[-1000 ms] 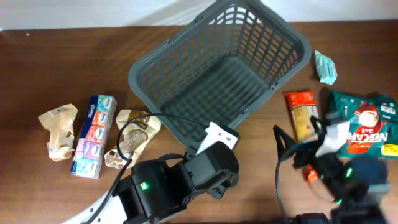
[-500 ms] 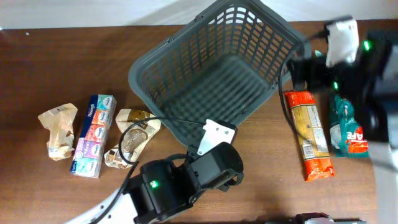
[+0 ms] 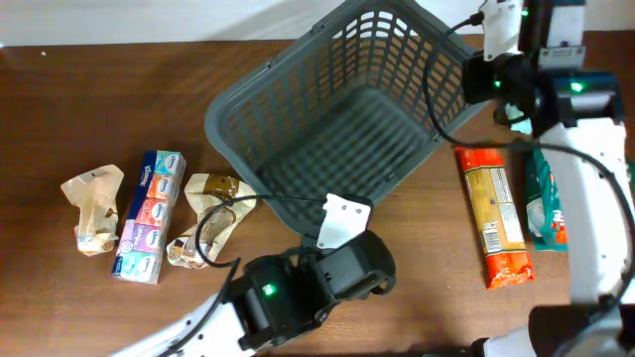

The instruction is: Pack container

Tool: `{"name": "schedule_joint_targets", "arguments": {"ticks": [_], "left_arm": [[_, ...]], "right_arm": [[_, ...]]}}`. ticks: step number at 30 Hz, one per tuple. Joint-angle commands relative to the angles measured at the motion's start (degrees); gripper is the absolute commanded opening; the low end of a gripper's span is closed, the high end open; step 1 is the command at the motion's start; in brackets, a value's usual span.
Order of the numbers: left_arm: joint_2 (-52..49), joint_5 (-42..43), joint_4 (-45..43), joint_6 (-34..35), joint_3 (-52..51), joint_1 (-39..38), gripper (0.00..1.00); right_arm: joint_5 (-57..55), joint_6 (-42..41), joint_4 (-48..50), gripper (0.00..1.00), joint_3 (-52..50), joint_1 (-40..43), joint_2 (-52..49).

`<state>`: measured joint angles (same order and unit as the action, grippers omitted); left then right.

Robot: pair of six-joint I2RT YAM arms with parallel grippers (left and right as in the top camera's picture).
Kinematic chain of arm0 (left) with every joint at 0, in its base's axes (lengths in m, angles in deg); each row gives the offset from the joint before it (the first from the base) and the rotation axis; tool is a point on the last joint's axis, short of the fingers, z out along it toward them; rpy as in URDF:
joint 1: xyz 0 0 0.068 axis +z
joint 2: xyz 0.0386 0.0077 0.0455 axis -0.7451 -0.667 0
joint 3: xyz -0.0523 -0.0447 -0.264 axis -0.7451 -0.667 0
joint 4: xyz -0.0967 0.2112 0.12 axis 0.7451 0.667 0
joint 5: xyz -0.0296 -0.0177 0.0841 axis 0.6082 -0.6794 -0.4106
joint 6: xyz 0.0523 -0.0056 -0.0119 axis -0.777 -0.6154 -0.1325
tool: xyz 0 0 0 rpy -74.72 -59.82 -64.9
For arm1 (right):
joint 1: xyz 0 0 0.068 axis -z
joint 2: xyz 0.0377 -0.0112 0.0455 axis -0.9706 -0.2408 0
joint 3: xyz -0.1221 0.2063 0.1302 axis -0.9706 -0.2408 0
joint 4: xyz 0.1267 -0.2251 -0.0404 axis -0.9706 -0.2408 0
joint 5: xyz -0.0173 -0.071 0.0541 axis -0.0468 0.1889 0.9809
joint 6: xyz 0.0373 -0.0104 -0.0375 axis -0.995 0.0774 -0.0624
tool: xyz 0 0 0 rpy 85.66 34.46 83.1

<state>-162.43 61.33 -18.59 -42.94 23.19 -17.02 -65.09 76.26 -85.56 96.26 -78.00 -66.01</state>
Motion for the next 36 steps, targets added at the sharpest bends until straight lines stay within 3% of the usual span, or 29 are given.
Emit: {"name": "schedule_joint_targets", "arguments": {"ticks": [1,14,18,28,36], "left_arm": [[-3.0,-4.4,-0.6,2.1,-0.9,0.1,0.02],[-5.8,-14.3,-0.2,3.8,-0.9,0.1,0.02],[-5.1,-18.9,3.2,7.5,-0.9,0.6,0.02],[-4.6,-20.8,6.4,7.5,-0.9,6.9,0.02],[-4.2,-22.6,6.2,7.5,-0.9,12.8,0.02]], "right_arm": [[-0.9,0.2,0.2,0.04,1.5,-0.4,-2.4],[-2.4,0.4,-5.6,0.04,1.5,-0.4,-3.8],[-2.4,0.4,-8.0,0.03,1.5,-0.9,-3.8],[-9.9,0.4,-12.5,0.04,1.5,-7.0,-3.5],[-9.2,-0.6,-17.2,0.04,1.5,-7.8,-3.5]]}}
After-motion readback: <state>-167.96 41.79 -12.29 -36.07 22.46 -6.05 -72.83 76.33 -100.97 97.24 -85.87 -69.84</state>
